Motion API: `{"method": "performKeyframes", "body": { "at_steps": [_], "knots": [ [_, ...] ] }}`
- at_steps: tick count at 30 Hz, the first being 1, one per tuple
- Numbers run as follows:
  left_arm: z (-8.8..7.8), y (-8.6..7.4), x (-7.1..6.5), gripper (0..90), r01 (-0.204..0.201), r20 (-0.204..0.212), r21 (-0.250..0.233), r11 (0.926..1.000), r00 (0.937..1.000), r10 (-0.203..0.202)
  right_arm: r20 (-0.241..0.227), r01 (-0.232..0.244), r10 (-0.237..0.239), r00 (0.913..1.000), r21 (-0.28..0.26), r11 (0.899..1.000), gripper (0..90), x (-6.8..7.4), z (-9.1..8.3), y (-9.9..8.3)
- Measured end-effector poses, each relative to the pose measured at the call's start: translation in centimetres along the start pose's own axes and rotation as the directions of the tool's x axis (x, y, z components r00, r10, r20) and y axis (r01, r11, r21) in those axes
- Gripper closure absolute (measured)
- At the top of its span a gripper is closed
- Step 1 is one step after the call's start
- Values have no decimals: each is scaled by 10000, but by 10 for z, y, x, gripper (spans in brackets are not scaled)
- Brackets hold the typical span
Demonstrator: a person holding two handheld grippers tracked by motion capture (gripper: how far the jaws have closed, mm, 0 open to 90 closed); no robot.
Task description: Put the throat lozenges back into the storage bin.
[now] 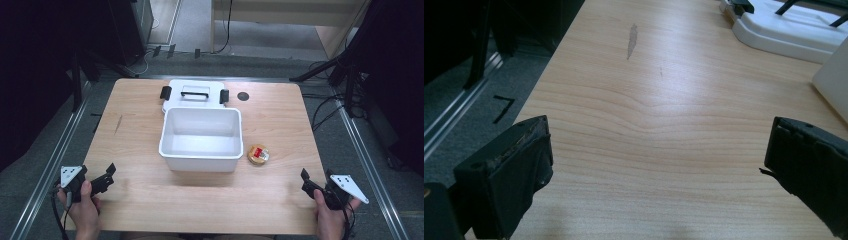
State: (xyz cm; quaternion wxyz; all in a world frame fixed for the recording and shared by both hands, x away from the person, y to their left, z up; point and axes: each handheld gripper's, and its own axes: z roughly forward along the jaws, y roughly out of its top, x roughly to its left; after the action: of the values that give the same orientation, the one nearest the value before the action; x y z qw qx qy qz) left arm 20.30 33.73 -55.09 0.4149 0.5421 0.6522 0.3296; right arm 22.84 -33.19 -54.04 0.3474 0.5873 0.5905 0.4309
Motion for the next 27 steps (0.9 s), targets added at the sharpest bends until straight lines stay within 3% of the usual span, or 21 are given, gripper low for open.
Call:
{"method": "performKeyframes", "body": {
  "at_steps": [5,12,14,15,16,21,23,24,25,26,27],
  "knots": [
    [2,-1,-4,0,-211,-61,50,9998,9998,212,-147,188,-185,9997,194,9996,141,1,-4,5],
    [3,-1,-6,0,-345,-1,83,9994,9994,345,-726,555,-470,9963,1206,9911,156,5,-4,18],
    [3,-1,-6,0,-363,37,98,9993,9993,363,-898,1063,-910,9918,1832,9773,157,12,-1,25],
    [3,-1,-6,0,-363,37,98,9993,9993,363,-898,1063,-910,9918,1832,9773,157,12,-1,25],
    [3,-1,-6,0,-343,81,137,9993,9994,342,-1041,1403,-1200,9873,2179,9658,156,17,0,30],
    [3,-1,-6,0,-373,203,141,9992,9991,370,-1452,1751,-1422,9791,2473,9530,156,25,3,42],
    [3,0,-6,0,-422,217,188,9989,9989,418,-1603,1998,-1607,9739,2701,9419,156,30,7,47],
    [3,0,-6,0,-436,212,187,9989,9988,432,-1797,2341,-1852,9661,3077,9222,154,35,13,52],
    [3,0,-6,0,-436,212,187,9989,9988,432,-1797,2341,-1852,9661,3077,9222,154,35,13,52],
    [4,0,-6,0,-423,222,247,9988,9989,418,-2064,2820,-2201,9534,3495,8935,146,41,19,57],
    [4,0,-6,0,-423,222,247,9988,9989,418,-2064,2820,-2201,9534,3495,8935,146,41,19,57]
  ]
}}
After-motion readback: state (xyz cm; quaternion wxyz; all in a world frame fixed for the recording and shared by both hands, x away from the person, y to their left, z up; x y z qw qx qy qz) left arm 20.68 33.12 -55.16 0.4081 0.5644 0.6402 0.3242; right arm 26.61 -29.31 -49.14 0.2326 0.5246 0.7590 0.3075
